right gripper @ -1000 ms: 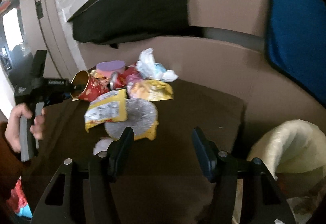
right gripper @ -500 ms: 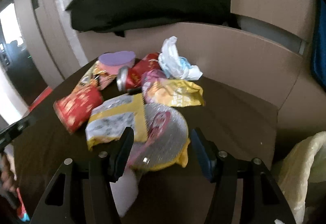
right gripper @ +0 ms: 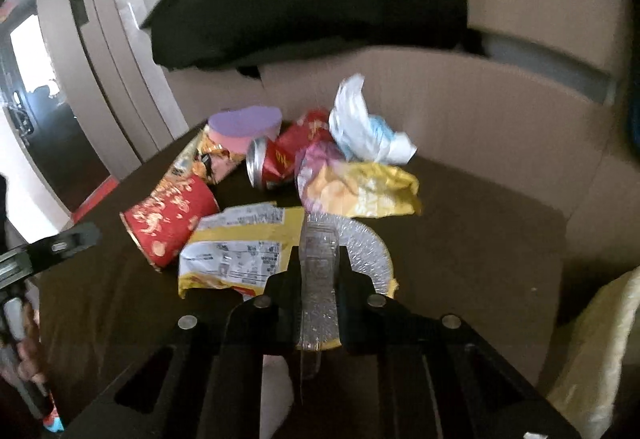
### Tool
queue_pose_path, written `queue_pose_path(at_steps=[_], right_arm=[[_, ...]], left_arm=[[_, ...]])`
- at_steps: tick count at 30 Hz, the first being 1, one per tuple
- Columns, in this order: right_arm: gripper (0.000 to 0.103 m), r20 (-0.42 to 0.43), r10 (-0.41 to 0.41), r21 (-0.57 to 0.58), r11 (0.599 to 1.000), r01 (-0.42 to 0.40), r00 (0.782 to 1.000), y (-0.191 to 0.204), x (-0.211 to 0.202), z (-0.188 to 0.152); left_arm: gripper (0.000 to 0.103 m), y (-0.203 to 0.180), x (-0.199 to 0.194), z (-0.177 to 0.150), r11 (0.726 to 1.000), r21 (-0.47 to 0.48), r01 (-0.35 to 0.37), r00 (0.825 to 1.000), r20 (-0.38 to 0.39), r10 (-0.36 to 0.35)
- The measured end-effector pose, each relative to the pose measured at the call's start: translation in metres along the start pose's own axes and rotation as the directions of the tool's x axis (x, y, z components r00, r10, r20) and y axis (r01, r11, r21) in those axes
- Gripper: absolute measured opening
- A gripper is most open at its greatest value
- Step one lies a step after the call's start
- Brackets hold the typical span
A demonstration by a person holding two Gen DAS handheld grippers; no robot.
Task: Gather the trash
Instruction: 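Grasp the red paper cup with the left tool while the right tool grasps the clear plastic box, then carry the cup and box over the bin and release both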
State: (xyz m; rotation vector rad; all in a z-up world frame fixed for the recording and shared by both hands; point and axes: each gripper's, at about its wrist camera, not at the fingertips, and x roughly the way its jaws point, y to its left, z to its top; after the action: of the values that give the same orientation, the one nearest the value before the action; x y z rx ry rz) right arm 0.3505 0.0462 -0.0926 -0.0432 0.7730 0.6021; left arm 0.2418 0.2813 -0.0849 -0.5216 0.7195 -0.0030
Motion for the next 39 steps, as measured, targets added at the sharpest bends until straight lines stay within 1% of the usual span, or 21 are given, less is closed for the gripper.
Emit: queue_pose_path(at_steps=[2, 4, 7, 9, 11, 13, 14, 15, 17, 18, 21, 25, 29, 33, 37, 39], right_arm=[[0.013, 0.025, -0.004, -0.008, 1.000, 0.005, 1.000, -0.002, -0.012, 0.000], [0.013, 0.041, -0.001, -0.018, 1.000, 0.002, 0.999, -0.003, -0.021, 0.000], [0.013, 0.043, 0.009, -0.023, 1.000, -0.008, 0.999, -0.006, -0.027, -0.003], [0.013, 0.037, 0.019, -0.024, 1.000, -0.018, 0.999, -0.007, -0.027, -0.006], [0.013, 0.035, 0.022, -0.030, 0.999, -0.021, 0.999, -0.008, -0.028, -0.010], [0.013, 0.031, 0.032, -0.027, 0.999, -0.031, 0.999, -0.010, -0.028, -0.013], [0.013, 0.030, 0.038, -0.023, 0.999, -0.037, 0.999, -0.011, -0.030, -0.014], [0.013, 0.030, 0.045, -0.018, 0.999, -0.044, 0.999, -0.012, -0.031, -0.015], [0.013, 0.037, 0.051, -0.014, 0.999, -0.050, 0.998, -0.014, -0.036, -0.015], [0.013, 0.043, 0.053, -0.013, 0.999, -0.053, 0.998, -0.014, -0.039, -0.014], [0.013, 0.075, 0.059, -0.023, 0.998, -0.058, 0.995, -0.014, -0.055, -0.011], [0.013, 0.123, 0.063, -0.041, 0.997, -0.058, 0.990, -0.014, -0.079, -0.006], [0.013, 0.162, 0.057, -0.050, 0.998, -0.050, 0.985, -0.015, -0.104, -0.001], [0.013, 0.208, 0.039, -0.061, 0.998, -0.027, 0.977, -0.018, -0.130, 0.003], [0.013, 0.278, 0.009, -0.062, 0.998, 0.009, 0.960, -0.024, -0.165, 0.011], [0.013, 0.321, -0.008, -0.062, 0.998, 0.029, 0.947, -0.028, -0.186, 0.016]], left_arm=[[0.036, -0.001, 0.014, 0.005, 0.999, -0.039, -0.014, 1.000, -0.021, 0.014], [0.036, -0.001, 0.024, 0.010, 0.997, -0.074, -0.025, 0.999, -0.026, 0.023], [0.035, 0.001, 0.040, 0.014, 0.992, -0.114, -0.061, 0.997, -0.043, 0.057], [0.035, 0.005, 0.050, 0.014, 0.988, -0.142, -0.057, 0.997, -0.061, 0.049], [0.027, 0.007, 0.055, 0.013, 0.988, -0.149, -0.045, 0.997, -0.062, 0.036], [0.010, 0.005, 0.054, 0.013, 0.993, -0.116, -0.038, 0.999, -0.043, 0.033], [0.006, 0.002, 0.052, 0.013, 0.994, -0.092, -0.058, 0.998, -0.031, 0.055], [0.002, -0.002, 0.046, 0.013, 0.994, -0.057, -0.091, 0.996, -0.001, 0.091], [0.002, -0.009, 0.035, 0.015, 0.993, -0.006, -0.117, 0.992, 0.046, 0.117], [0.002, -0.012, 0.030, 0.016, 0.993, 0.007, -0.119, 0.991, 0.060, 0.119], [0.002, -0.025, 0.007, 0.018, 0.993, 0.031, -0.114, 0.988, 0.111, 0.110], [0.002, -0.048, -0.023, 0.018, 0.989, 0.090, -0.114, 0.980, 0.172, 0.097], [0.002, -0.079, -0.048, 0.015, 0.982, 0.159, -0.103, 0.974, 0.219, 0.067], [0.002, -0.117, -0.074, 0.010, 0.963, 0.251, -0.097, 0.960, 0.280, 0.024], [0.002, -0.159, -0.096, 0.008, 0.938, 0.336, -0.083, 0.944, 0.327, -0.033], [0.002, -0.176, -0.103, 0.008, 0.931, 0.359, -0.068, 0.941, 0.334, -0.060]])
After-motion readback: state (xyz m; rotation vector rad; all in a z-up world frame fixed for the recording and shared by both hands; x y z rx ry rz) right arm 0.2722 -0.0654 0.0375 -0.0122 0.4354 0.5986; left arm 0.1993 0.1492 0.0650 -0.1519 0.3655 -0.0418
